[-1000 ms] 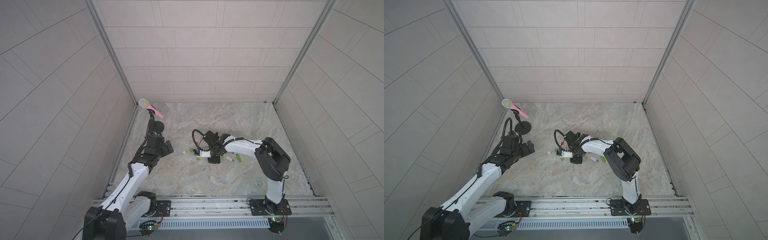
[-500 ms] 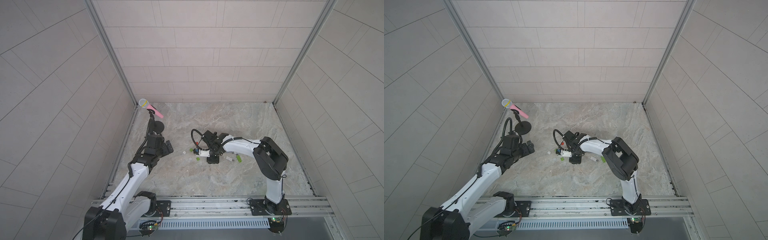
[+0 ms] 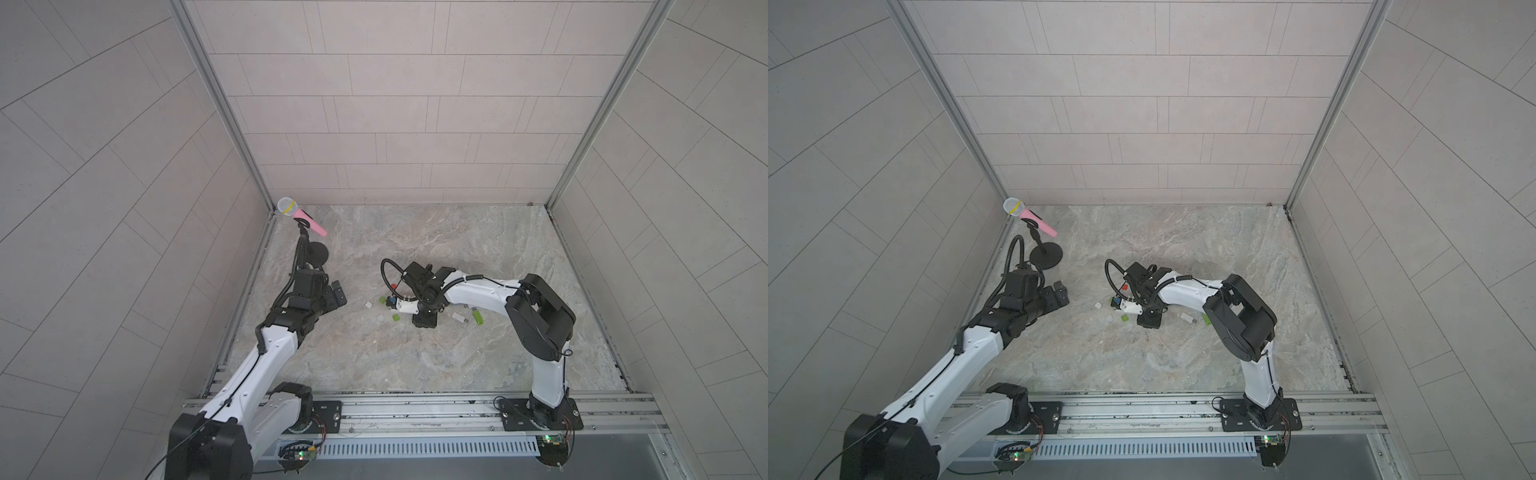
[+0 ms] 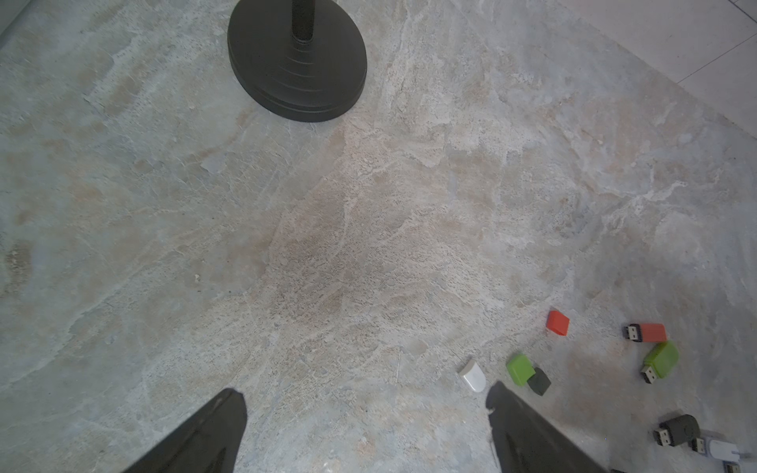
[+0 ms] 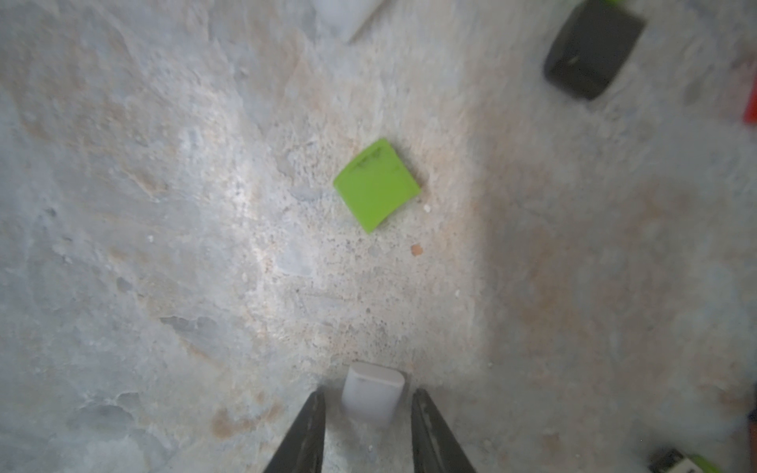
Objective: Close the usb drive cover
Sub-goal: Pick up the cover from the center of the board.
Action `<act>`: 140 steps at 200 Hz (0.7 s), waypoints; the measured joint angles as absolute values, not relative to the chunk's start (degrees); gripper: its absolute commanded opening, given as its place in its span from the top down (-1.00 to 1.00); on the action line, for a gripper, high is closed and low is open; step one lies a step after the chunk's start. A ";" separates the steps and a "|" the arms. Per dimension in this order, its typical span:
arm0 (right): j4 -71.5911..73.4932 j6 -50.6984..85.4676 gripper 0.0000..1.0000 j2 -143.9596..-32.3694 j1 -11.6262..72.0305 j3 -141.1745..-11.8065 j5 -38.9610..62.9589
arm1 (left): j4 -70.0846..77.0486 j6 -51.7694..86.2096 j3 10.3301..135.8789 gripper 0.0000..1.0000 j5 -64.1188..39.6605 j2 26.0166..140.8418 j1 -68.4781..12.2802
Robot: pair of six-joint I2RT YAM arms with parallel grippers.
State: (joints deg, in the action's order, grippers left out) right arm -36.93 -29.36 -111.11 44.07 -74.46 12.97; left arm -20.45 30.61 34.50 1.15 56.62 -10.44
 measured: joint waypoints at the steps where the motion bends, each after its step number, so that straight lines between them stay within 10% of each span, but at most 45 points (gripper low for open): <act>1: -36.93 -29.32 0.28 -111.11 44.07 -74.48 12.97 | -20.45 30.63 34.50 -1.00 1.15 56.62 -10.44; 140: -36.86 -28.42 0.55 -111.48 44.14 -74.98 12.49 | -20.45 30.63 34.50 -1.00 1.10 56.62 -10.44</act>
